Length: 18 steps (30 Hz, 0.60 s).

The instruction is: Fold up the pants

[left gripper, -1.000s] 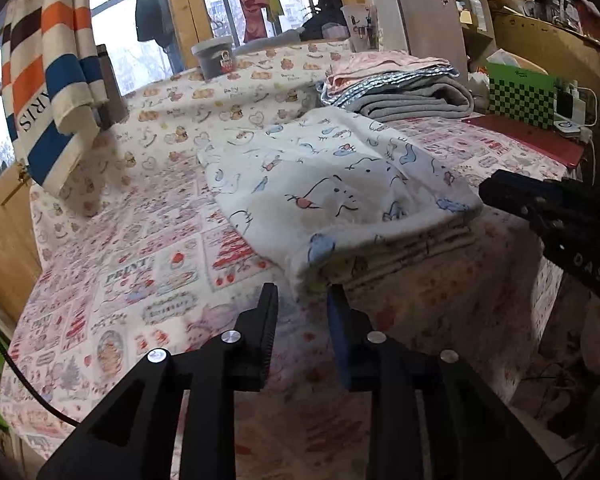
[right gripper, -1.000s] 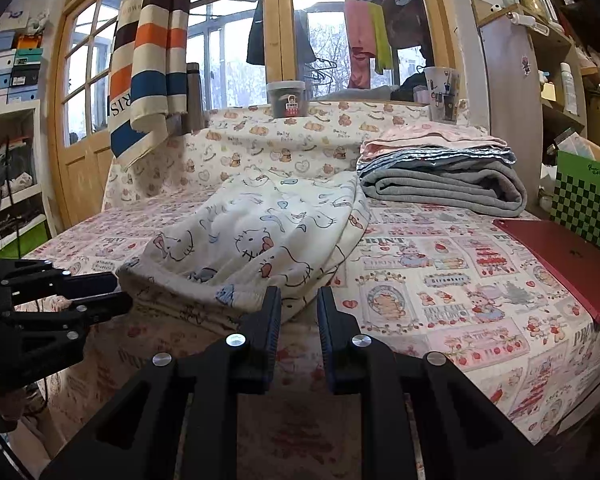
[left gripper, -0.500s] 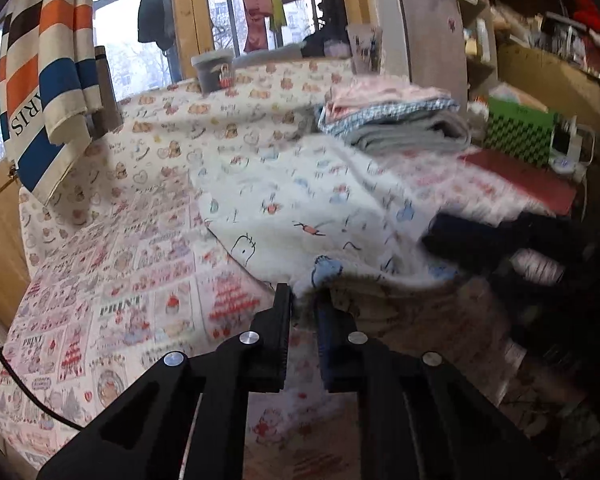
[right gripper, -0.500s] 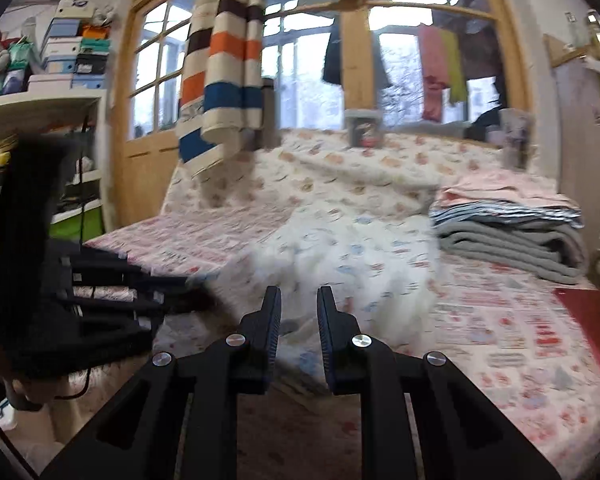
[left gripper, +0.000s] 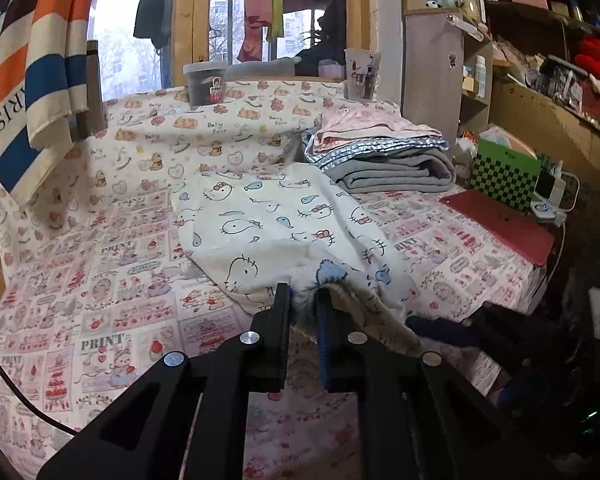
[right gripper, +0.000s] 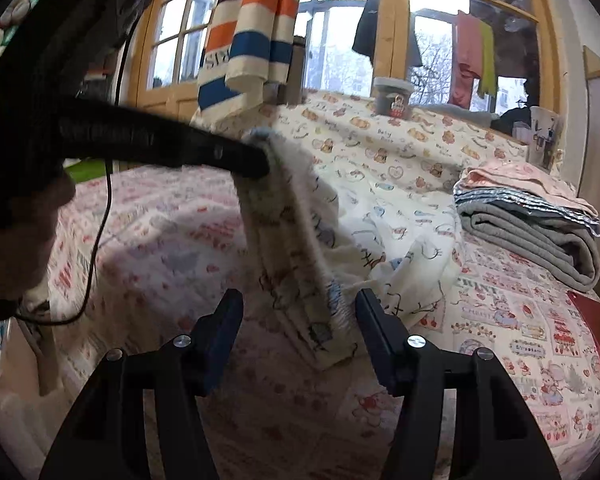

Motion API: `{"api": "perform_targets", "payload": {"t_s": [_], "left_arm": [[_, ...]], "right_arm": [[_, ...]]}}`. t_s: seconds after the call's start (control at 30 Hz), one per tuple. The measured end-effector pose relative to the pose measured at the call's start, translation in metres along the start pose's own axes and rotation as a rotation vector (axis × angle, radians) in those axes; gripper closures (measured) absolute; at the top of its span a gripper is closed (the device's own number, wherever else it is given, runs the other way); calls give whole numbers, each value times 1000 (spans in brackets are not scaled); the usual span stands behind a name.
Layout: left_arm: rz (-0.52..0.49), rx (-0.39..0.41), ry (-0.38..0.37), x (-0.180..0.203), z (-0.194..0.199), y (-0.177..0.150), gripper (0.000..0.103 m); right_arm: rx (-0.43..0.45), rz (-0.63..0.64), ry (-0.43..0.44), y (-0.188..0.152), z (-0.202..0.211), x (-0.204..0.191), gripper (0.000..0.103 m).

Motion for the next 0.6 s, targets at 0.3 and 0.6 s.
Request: {"api": "perform_targets", "payload": {"t_s": [0.3, 0.6], "left_arm": [[-9, -22, 29, -8, 1, -14, 91], [-70, -34, 57, -14, 11, -41, 75]], "right_arm": [[-13, 17, -63, -5, -9, 9, 68], [35, -58, -53, 15, -2, 22, 84]]}}
Point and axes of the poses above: each gripper's, at about its wrist camera, not at the fingertips, and z roughly against the way its jaws point, x to its right, y to its top, the point moved 10 cm from there along -z, roughly the way its jaws point, and after that the axes turned 2 degrees about -y, right-handed, at the moved point
